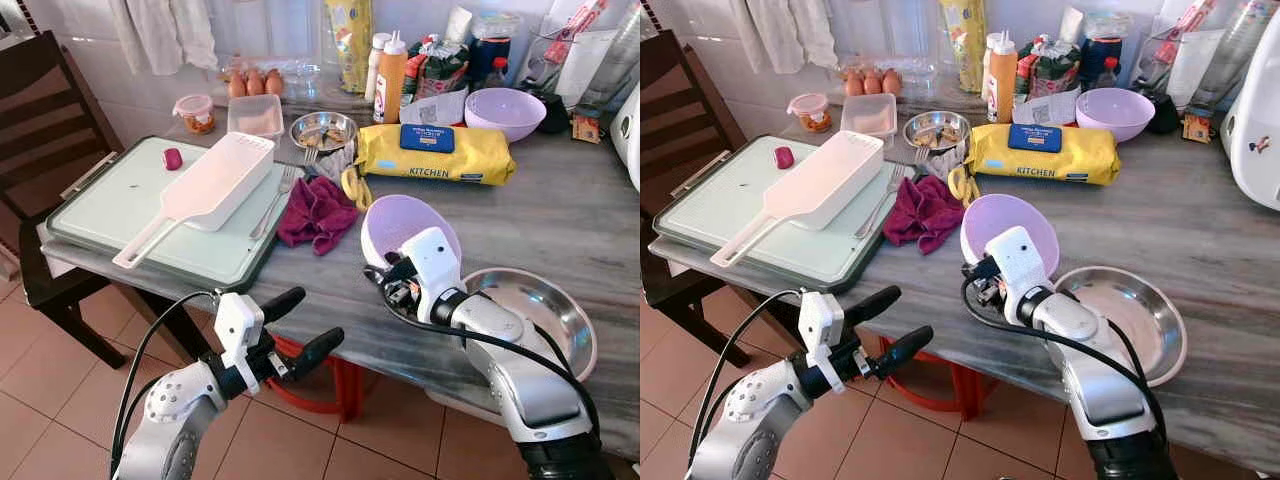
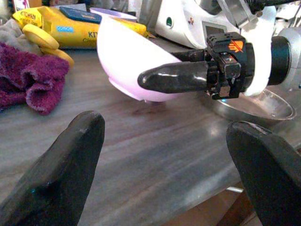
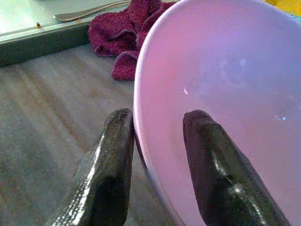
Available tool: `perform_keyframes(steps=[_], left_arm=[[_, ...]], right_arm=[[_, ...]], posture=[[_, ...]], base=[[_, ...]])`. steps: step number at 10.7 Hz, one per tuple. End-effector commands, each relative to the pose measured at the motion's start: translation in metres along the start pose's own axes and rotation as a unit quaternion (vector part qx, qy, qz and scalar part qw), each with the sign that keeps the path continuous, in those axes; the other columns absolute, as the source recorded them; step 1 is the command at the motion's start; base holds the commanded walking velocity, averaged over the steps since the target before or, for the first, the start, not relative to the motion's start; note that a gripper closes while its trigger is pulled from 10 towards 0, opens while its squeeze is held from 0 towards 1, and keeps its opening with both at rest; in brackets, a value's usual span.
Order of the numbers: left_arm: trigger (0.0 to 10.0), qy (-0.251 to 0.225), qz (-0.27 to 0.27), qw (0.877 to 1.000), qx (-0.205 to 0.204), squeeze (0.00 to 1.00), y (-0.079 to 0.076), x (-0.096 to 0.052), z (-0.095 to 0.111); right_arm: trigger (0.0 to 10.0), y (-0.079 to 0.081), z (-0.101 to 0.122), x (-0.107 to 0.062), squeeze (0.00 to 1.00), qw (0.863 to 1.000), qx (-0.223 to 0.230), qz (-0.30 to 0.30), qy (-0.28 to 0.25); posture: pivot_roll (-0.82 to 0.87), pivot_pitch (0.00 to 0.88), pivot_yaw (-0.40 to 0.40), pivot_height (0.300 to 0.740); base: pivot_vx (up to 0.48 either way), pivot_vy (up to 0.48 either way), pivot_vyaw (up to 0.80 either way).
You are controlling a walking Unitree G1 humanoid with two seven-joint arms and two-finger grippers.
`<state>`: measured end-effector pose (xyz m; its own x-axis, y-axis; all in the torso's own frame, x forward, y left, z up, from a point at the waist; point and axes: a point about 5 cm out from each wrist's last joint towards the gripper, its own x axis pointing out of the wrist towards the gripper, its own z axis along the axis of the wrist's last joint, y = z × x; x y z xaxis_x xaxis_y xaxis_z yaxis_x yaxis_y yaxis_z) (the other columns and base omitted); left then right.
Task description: Setting the table
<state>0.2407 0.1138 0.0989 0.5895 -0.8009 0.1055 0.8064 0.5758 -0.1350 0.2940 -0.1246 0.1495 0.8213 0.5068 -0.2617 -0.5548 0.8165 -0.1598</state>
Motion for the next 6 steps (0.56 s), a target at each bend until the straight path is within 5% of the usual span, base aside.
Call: perform_keyframes(steps=[1,6], left_arm=[[10.0,0.0,-0.008,1.0,0.007,0.0,0.001,0.0,0.004],[10.0,0.002,-0.006,1.0,0.011,0.0,0.003,0.0,0.005]], right_arm=[[10.0,-0.002,0.01,0.003,1.0,1.0,-0.007,-0.003,-0.018],[10.0,-0.007,0.024,0.006,1.0,0.999,-0.008,-0.011,-0.044]], posture=[[-0.08,0.093,0.064,0.74],[-0.07,0.076,0.071,0.74]], base=[[0.0,0.0,0.0],[0.0,0.0,0.0]])
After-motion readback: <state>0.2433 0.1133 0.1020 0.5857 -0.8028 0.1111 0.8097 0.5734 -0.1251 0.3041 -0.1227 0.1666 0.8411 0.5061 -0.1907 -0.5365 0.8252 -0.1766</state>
